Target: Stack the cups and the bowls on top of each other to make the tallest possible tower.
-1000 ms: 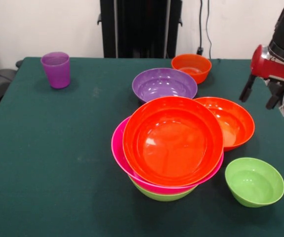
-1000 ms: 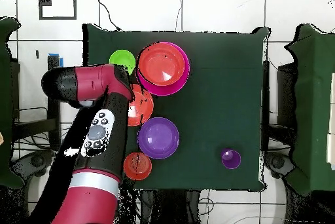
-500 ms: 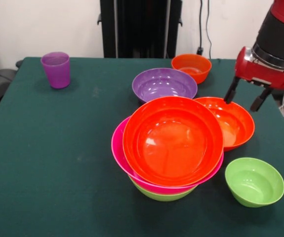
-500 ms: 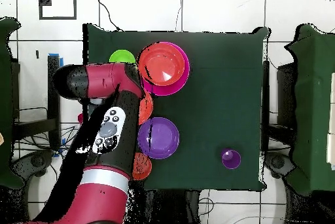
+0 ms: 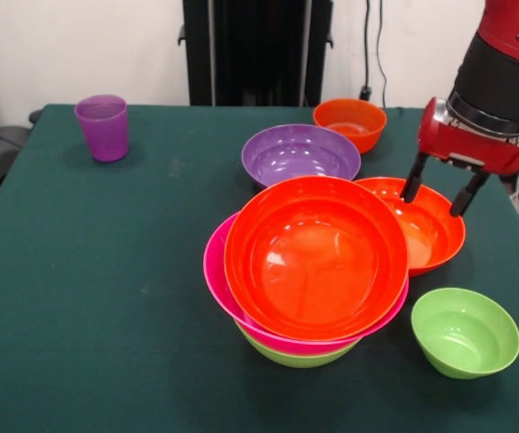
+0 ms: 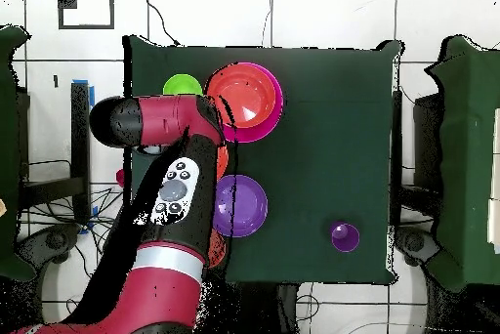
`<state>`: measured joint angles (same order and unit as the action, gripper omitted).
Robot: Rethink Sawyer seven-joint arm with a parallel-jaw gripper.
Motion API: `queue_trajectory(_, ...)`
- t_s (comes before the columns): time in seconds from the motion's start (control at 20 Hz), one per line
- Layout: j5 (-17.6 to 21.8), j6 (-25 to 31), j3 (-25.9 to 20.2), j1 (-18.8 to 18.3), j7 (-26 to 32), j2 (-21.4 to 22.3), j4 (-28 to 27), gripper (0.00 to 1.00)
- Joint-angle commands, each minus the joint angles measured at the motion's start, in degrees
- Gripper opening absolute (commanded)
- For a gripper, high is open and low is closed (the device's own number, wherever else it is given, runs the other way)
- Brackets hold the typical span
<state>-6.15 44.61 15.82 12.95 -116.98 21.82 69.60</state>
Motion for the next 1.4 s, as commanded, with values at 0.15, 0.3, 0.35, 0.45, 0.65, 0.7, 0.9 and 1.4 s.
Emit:
queue_trajectory(0.15, 2.3, -5.2, -9.4, -1.6, 0.6, -1.8, 6.1, 1.0)
queue_trajectory(0.3, 2.2, -4.3, -9.3, -1.3, 0.1, -1.7, 5.8, 1.0)
queue_trajectory(0.35, 2.3, -3.9, -9.1, -1.2, -0.1, -1.6, 5.7, 1.0)
queue_trajectory(0.45, 2.5, -3.2, -8.8, -1.0, -0.2, -1.4, 5.8, 1.0)
queue_trajectory(0.65, 2.3, -2.5, -9.0, -1.0, -0.3, -1.0, 5.8, 1.0)
queue_trajectory(0.7, 2.3, -2.2, -9.0, -1.0, -0.4, -1.3, 5.4, 1.0)
queue_trajectory(0.9, 2.1, -0.1, -8.2, -0.2, -1.4, -1.1, 4.8, 1.0)
queue_trajectory(1.4, 0.2, -4.1, -8.4, 1.2, -5.4, 1.0, 8.9, 1.0)
